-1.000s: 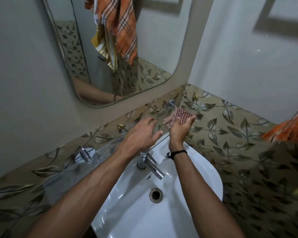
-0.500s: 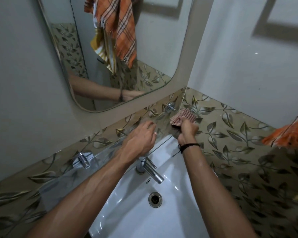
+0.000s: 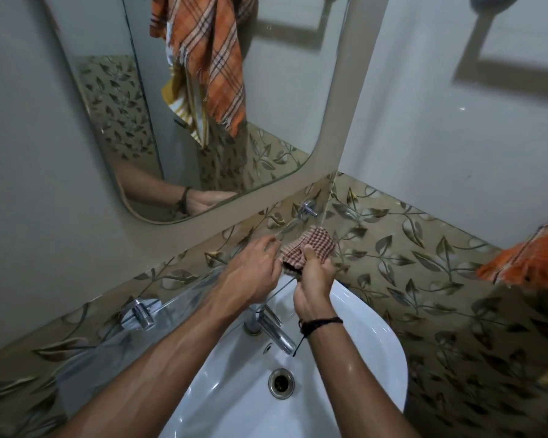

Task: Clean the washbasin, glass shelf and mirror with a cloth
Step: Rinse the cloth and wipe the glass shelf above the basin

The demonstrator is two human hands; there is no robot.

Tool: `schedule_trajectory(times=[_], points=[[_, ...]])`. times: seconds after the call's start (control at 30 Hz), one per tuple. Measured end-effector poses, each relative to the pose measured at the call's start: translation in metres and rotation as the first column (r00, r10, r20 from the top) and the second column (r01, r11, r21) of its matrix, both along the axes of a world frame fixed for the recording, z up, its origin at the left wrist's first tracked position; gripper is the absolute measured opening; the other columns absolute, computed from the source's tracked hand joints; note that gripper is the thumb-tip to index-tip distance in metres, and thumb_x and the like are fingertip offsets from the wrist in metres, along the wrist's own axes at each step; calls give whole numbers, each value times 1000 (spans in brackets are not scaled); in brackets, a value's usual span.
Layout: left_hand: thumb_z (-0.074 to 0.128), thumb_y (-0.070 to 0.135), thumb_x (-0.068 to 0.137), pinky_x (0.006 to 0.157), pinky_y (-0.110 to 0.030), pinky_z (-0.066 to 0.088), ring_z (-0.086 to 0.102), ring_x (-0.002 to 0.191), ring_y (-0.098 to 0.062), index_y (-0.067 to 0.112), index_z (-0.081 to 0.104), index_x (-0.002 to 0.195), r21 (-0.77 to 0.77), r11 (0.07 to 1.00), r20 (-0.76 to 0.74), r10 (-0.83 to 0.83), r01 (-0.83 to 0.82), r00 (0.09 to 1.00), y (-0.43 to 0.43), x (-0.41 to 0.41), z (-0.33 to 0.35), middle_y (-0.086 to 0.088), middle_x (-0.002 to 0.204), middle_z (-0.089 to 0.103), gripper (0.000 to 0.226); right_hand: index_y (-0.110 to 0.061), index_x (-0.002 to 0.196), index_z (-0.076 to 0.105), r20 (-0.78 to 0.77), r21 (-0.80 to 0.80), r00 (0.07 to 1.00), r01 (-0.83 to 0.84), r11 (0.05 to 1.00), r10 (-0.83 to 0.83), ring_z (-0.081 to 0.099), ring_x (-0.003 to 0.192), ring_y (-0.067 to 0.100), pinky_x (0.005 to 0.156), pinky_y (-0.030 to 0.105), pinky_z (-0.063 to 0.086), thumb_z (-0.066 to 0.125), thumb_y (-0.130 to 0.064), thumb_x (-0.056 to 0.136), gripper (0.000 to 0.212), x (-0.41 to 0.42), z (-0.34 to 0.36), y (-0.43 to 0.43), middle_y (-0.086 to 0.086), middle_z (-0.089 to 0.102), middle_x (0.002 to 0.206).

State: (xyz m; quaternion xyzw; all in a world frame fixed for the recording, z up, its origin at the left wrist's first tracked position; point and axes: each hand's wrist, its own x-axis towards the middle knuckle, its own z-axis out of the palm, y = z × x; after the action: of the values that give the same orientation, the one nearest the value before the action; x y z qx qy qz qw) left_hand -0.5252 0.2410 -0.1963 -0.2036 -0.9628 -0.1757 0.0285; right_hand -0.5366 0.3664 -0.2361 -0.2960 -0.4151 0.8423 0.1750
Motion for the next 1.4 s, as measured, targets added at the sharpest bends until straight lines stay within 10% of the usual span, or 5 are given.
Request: schedule_trajectory(times=[0.2, 0.37, 0.8, 1.07, 1.4], points=[[32, 35, 108, 121, -35, 27, 35, 143, -19, 14, 37, 154, -2, 1000, -9, -10, 10, 1000, -2, 2, 0, -5, 158, 36, 50, -3, 124, 53, 66, 80, 998, 18, 997, -24, 68, 90, 24, 67, 31, 59, 66, -5, 90, 36, -44, 17, 46, 10, 65, 110], [32, 37, 107, 120, -35, 30, 37, 140, -19, 14, 39, 152, 4, 1000, -14, -14, 14, 1000, -3, -1, -1, -5, 156, 39, 51, 6, 137, 49, 86, 99, 988, 118, 988, -127, 67, 109, 31, 93, 42, 56, 68, 0, 88, 53, -91, 35, 101, 16, 62, 129], [31, 37, 107, 121, -34, 28, 36, 142, -18, 13, 37, 153, -2, 1000, -10, -14, 14, 1000, -2, -1, -2, -5, 157, 36, 52, -6, 140, 52, -270, -521, 960, -80, 850, -75, 54, 128, 34, 108, 49, 44, 44, -37, 98, 52, -51, 6, 76, 21, 58, 138], [33, 36, 107, 121, -35, 26, 34, 143, -19, 13, 35, 153, 7, 1000, 16, -12, 12, 1000, -2, -2, 1, -6, 159, 34, 52, 0, 134, 52, -432, -463, 902, -228, 857, 6, 57, 123, 38, 93, 51, 55, 74, -49, 70, 84, -48, -1, 59, 24, 62, 130], [33, 35, 107, 120, -34, 25, 32, 144, -19, 13, 34, 154, 6, 1000, 13, -10, 10, 1000, -2, -1, 3, -5, 160, 32, 52, 0, 147, 38, -454, -529, 891, -257, 809, -13, 48, 134, 43, 116, 54, 34, 52, -54, 88, 82, -85, -18, 77, 27, 47, 146]])
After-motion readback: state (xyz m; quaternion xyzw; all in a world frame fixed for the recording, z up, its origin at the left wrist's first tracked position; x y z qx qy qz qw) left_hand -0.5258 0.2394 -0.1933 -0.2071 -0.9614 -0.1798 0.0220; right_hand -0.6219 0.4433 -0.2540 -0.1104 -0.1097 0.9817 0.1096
